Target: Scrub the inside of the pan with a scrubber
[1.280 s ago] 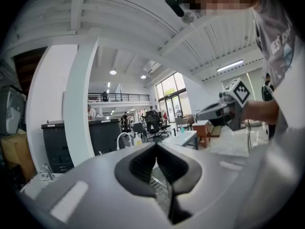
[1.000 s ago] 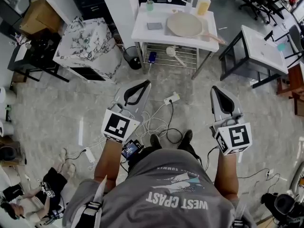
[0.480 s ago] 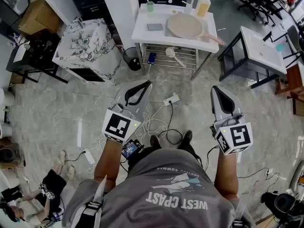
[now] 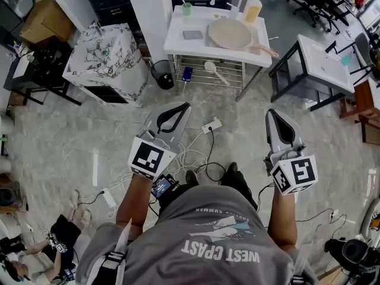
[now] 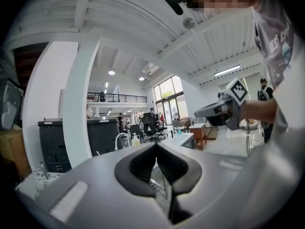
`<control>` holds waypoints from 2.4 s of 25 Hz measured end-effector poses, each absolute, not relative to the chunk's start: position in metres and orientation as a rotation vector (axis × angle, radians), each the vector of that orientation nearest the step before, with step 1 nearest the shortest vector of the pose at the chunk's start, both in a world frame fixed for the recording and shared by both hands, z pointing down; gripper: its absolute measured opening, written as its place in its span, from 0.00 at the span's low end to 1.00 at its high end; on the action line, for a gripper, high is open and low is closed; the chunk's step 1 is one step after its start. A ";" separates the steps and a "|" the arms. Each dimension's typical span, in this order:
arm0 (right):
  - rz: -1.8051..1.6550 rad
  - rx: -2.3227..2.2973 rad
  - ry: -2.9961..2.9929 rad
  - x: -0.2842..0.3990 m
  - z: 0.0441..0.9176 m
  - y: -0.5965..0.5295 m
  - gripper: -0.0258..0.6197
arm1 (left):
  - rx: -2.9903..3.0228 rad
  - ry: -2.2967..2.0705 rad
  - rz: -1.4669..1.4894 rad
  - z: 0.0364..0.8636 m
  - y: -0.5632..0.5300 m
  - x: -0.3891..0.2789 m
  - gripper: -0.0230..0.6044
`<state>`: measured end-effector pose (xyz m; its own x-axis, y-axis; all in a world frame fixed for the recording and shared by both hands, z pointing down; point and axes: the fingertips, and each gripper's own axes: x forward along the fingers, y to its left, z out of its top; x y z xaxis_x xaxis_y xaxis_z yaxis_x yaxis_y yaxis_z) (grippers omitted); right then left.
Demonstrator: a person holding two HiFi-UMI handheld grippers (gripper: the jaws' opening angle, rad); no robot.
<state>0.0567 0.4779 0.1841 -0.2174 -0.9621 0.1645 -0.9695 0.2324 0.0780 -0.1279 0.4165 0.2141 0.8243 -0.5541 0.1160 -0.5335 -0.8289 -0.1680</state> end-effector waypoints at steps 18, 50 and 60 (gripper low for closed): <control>0.134 1.658 -2.553 0.146 0.212 0.356 0.04 | -2.827 1.058 -0.389 0.235 0.327 -0.040 0.04; 0.233 1.529 -2.630 0.293 0.251 0.184 0.04 | -2.743 1.174 -0.485 0.242 0.158 0.099 0.04; 0.272 1.701 -2.472 0.260 0.250 0.114 0.04 | -2.849 0.935 -0.414 0.238 0.050 0.081 0.04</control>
<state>0.2599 0.1145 0.2501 -0.3573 -0.9109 0.2065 -0.9340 0.3493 -0.0751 0.0809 0.0496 0.2382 0.7725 -0.5951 0.2216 -0.5638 -0.8034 -0.1918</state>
